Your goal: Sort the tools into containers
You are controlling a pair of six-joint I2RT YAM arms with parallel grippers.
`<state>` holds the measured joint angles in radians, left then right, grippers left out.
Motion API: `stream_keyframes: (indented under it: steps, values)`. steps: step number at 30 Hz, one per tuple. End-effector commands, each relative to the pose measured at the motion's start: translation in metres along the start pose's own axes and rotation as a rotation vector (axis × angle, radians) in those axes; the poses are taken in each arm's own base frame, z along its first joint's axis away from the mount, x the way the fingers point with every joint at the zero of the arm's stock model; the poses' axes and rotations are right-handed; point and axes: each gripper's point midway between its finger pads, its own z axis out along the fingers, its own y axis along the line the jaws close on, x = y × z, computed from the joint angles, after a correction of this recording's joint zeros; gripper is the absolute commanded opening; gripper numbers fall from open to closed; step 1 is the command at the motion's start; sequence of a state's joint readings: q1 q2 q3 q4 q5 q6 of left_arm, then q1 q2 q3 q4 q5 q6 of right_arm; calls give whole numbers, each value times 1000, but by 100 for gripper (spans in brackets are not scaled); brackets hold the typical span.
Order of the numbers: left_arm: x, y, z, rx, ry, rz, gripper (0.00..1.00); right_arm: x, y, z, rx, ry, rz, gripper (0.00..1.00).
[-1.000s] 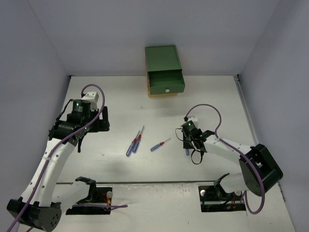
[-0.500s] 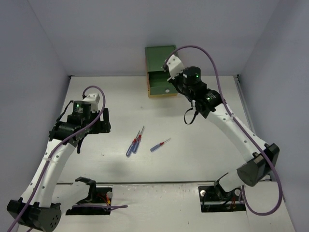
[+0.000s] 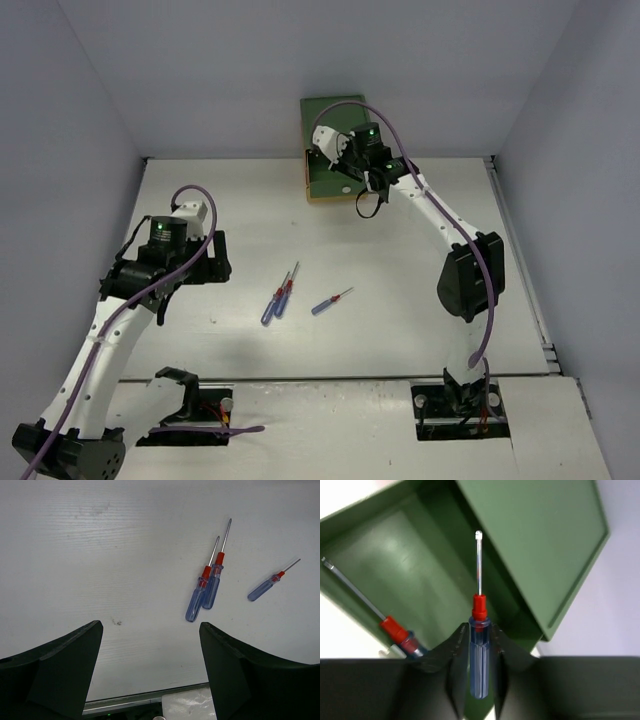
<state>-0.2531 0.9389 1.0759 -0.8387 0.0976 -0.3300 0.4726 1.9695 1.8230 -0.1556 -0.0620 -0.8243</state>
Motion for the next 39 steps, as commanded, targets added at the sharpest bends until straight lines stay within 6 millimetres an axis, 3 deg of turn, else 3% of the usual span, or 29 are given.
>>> stream_keyframes:
  steps: [1,4,8,9,10,12,17,20,22,25,31,35,39]
  values:
    - [-5,-6,-2,27,-20,-19,75,-59,-55,-33,136,-165,19,33]
    - [-5,-6,-1,28,-16,-15,75,-63,-59,-42,155,-174,91,52]
    - [-8,-13,4,56,9,-6,75,-57,-61,-63,190,-163,225,65]
    - [-10,-16,4,71,12,-2,75,-58,-63,-75,204,-171,266,65]
    - [-9,-19,5,84,22,0,75,-51,-58,-73,203,-152,301,66]
    - [-12,-29,5,118,25,28,75,-46,-62,-98,249,-155,412,66]
    - [-7,-76,19,167,84,263,75,15,-41,-154,335,-79,652,68]
    - [7,-103,40,185,175,313,75,46,-19,-189,370,-75,792,69]
    - [12,-119,55,194,215,346,75,48,-13,-217,388,-128,859,70]
    - [18,-137,71,206,249,394,74,74,17,-235,401,-123,948,71]
    - [42,-182,114,230,347,598,66,95,49,-276,418,-213,1091,74]
    - [61,-200,132,255,409,649,55,94,60,-290,386,-257,1125,75]
    - [76,-205,149,249,459,674,52,90,68,-301,333,-248,1072,76]
